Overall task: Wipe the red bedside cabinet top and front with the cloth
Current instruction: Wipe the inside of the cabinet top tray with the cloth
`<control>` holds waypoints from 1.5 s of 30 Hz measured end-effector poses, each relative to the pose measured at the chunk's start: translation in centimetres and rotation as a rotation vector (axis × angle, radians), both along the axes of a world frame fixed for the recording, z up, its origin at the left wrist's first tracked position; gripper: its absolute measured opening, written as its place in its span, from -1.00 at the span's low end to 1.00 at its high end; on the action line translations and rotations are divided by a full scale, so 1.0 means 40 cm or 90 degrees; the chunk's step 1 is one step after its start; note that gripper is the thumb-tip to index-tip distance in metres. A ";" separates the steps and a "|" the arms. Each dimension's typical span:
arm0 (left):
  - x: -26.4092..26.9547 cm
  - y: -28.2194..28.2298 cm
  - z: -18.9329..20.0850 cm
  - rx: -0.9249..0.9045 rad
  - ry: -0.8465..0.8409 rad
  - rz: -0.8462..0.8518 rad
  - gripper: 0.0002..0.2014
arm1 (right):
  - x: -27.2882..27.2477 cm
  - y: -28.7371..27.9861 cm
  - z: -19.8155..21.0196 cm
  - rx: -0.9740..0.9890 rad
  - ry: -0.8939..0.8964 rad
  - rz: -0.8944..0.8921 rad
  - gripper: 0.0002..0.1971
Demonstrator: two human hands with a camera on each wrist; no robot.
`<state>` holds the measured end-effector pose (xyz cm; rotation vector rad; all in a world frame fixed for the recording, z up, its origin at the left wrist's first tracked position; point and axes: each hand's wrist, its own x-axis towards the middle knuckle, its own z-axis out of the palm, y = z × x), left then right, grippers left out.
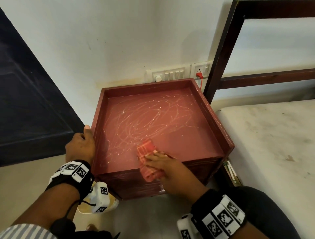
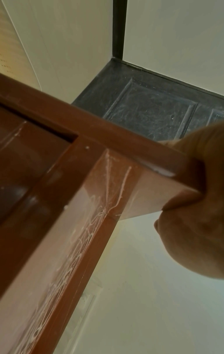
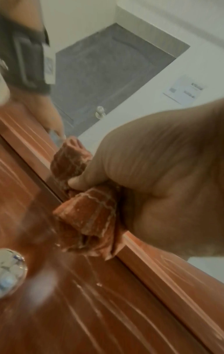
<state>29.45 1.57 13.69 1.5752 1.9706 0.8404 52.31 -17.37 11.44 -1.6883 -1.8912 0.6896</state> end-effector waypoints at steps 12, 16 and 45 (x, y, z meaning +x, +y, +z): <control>0.003 0.003 0.000 0.008 0.031 0.001 -0.33 | -0.048 0.009 0.010 0.036 -0.054 -0.131 -0.29; 0.001 -0.007 0.003 0.024 0.049 0.000 -0.33 | -0.016 0.024 0.028 -0.070 0.102 -0.003 -0.39; 0.005 -0.012 0.001 0.064 0.067 0.015 -0.35 | -0.034 0.023 -0.005 0.005 -0.018 -0.083 -0.42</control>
